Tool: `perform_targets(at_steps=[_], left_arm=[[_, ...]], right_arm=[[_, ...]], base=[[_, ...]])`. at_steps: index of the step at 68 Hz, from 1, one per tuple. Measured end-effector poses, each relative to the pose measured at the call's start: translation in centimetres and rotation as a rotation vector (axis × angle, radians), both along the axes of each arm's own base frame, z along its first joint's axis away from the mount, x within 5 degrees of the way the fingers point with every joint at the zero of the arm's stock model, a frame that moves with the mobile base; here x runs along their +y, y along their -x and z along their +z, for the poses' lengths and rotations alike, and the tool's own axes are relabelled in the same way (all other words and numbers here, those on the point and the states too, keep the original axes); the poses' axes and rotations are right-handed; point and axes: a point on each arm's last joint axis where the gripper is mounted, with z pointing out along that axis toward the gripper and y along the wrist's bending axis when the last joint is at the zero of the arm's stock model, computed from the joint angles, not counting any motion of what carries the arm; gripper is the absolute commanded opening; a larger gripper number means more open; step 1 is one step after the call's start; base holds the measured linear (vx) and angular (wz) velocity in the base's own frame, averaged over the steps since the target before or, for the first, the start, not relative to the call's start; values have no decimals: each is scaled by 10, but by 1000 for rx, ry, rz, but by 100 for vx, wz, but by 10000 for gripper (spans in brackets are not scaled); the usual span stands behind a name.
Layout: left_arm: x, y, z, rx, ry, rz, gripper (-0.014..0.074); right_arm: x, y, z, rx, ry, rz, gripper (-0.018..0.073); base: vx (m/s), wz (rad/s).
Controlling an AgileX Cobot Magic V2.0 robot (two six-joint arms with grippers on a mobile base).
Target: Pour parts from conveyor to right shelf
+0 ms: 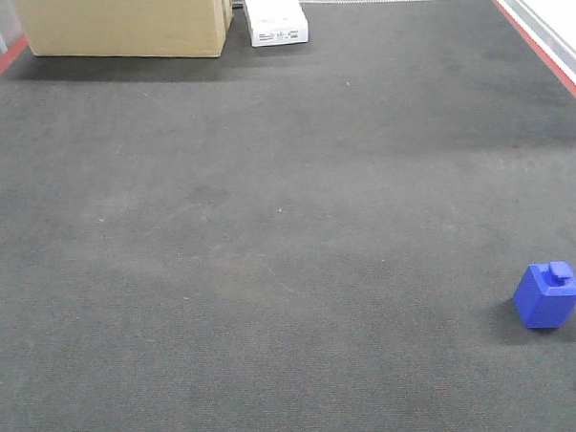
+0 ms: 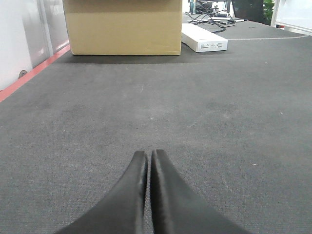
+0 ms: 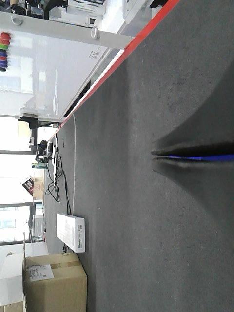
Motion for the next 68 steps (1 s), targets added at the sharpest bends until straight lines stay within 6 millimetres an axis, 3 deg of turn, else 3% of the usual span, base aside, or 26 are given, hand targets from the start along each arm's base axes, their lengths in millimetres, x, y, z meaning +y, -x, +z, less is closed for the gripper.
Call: perform_targets(at_steps=[30, 43, 56, 68], left_arm=[[0, 0, 0, 0, 0, 0, -6], [0, 0, 0, 0, 0, 0, -6], [0, 0, 0, 0, 0, 0, -6], [0, 0, 0, 0, 0, 0, -6]], right_arm=[[0, 0, 6, -48, -5, 4, -9], [0, 2, 54, -118, -13, 4, -9], [-3, -20, 97, 100, -36, -10, -9], [-5, -40, 104, 417, -81, -25, -9]], base=[[0, 0], [0, 0], [0, 0], [0, 0]])
